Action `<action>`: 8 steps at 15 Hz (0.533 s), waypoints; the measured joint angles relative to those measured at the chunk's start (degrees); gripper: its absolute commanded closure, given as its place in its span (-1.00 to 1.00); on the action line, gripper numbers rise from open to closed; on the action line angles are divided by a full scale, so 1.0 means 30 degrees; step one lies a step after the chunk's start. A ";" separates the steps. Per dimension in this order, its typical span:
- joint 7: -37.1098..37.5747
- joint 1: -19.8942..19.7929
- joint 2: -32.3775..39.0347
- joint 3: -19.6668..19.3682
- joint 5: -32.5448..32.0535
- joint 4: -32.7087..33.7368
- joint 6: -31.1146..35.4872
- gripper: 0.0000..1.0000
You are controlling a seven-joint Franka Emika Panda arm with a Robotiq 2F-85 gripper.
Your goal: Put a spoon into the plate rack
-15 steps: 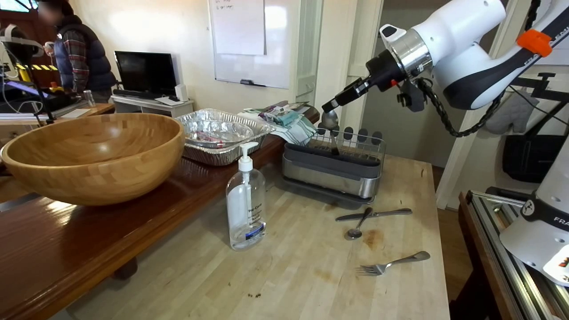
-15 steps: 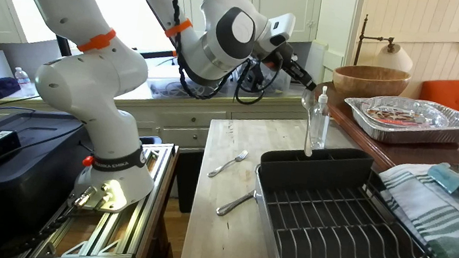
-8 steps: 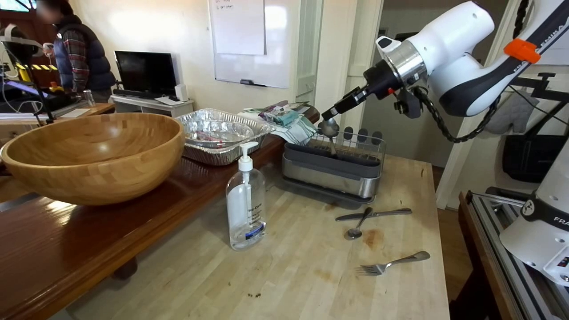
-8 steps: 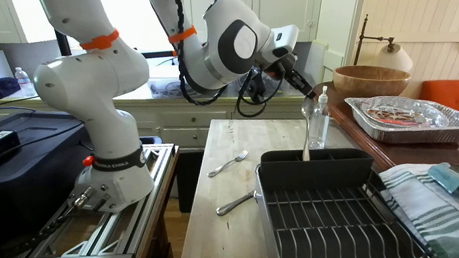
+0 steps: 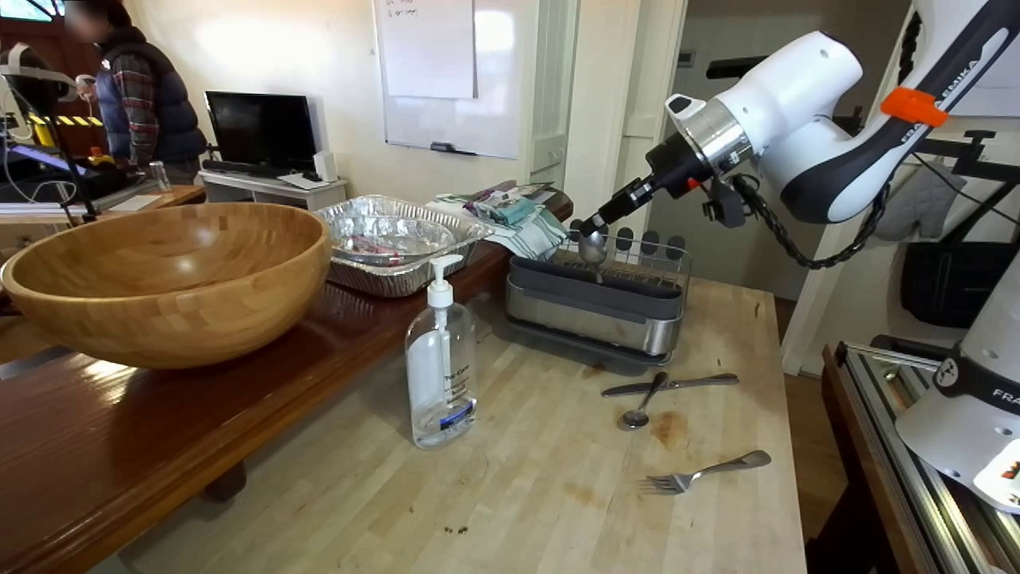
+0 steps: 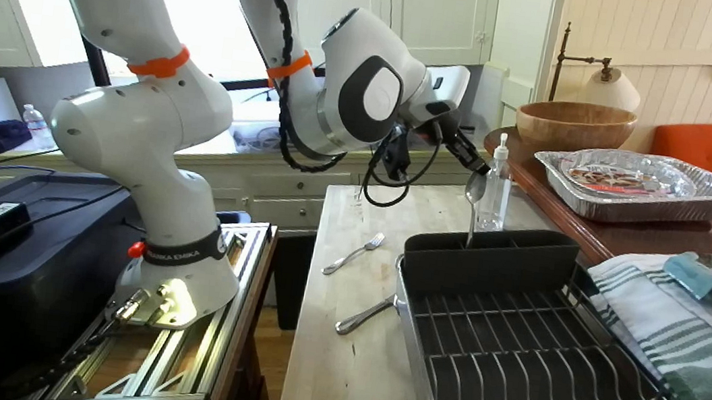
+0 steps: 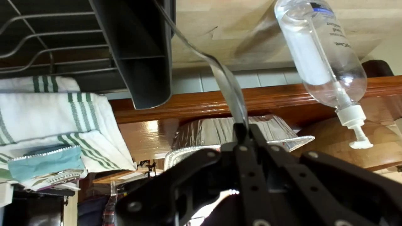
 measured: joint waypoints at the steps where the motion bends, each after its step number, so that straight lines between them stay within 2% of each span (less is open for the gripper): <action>1: -0.0033 -0.0047 0.0169 0.0000 0.0158 0.0007 0.0000 0.98; 5: -0.0357 -0.0177 0.0748 0.0002 0.0881 0.0016 0.0001 0.96; 6: -0.0421 -0.0182 0.0864 0.0002 0.1028 0.0018 0.0001 0.50; 8: -0.0534 -0.0183 0.1054 0.0002 0.1248 0.0033 0.0009 0.26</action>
